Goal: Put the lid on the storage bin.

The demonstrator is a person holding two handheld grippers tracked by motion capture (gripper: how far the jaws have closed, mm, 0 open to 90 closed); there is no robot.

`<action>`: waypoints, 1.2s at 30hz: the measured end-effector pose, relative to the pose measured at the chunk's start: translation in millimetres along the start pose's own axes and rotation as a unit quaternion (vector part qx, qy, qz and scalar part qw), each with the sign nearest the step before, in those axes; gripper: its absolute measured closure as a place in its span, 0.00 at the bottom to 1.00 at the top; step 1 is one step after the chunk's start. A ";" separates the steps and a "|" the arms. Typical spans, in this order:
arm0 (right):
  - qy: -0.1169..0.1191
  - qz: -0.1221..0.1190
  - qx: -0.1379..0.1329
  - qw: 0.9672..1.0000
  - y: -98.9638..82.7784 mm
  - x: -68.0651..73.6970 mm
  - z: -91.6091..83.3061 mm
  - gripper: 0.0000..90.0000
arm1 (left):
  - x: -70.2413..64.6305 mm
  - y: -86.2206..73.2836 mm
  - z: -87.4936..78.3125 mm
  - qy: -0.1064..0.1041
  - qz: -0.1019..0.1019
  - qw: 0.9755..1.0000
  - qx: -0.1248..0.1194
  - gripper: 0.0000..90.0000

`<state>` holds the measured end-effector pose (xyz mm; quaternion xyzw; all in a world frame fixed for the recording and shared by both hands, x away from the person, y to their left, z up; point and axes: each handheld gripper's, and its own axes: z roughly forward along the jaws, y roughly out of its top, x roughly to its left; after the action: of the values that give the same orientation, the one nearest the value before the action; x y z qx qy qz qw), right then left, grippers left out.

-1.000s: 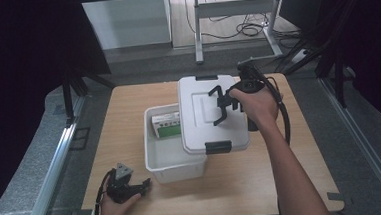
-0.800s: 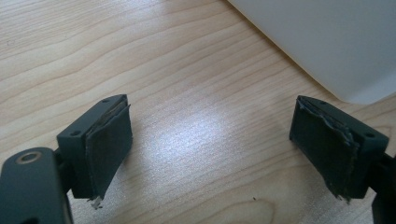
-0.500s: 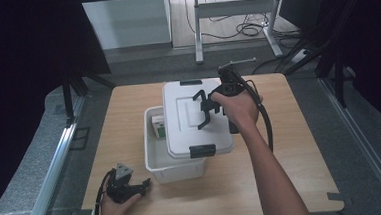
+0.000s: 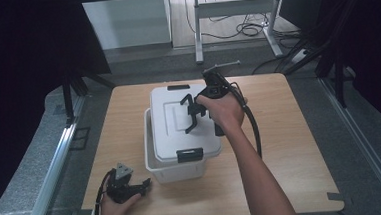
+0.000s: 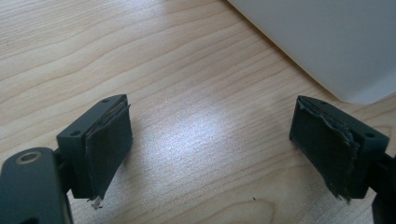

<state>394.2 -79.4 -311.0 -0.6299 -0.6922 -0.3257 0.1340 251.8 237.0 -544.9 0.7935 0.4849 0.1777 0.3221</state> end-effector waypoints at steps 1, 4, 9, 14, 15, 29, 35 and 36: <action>-0.001 0.004 0.001 1.000 0.1 0.9 1.5 0.94 | 0.0 0.0 0.0 0.000 0.000 1.000 0.000 0.14; -0.001 0.006 0.004 1.000 -0.3 2.0 5.2 0.94 | 0.0 0.0 0.0 0.000 0.000 1.000 0.000 0.14; -0.002 0.008 0.010 1.000 -1.7 5.5 11.6 0.94 | 0.0 0.0 0.0 0.000 0.000 1.000 0.000 0.14; -0.005 0.012 0.011 1.000 -2.8 8.7 18.9 0.94 | 0.0 0.0 0.0 0.000 0.000 1.000 0.000 0.14; -0.006 0.012 0.013 1.000 -3.0 9.2 21.3 0.94 | 0.0 0.0 0.0 0.000 0.000 1.000 0.000 0.14; -0.015 0.023 0.029 0.999 -5.6 9.3 40.4 0.94 | -0.1 0.0 0.0 0.000 0.000 1.000 0.000 0.14; -0.019 0.024 0.034 0.999 -5.8 10.7 46.9 0.94 | -0.1 0.0 0.0 0.000 0.001 1.000 0.000 0.14; -0.019 0.024 0.034 0.999 -5.9 10.5 48.4 0.94 | -0.1 0.0 0.0 -0.001 0.001 1.000 0.000 0.14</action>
<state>397.7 -41.2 -342.9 -0.6478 -0.6899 -0.2860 0.1501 251.7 236.9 -544.9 0.7940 0.4841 0.1774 0.3220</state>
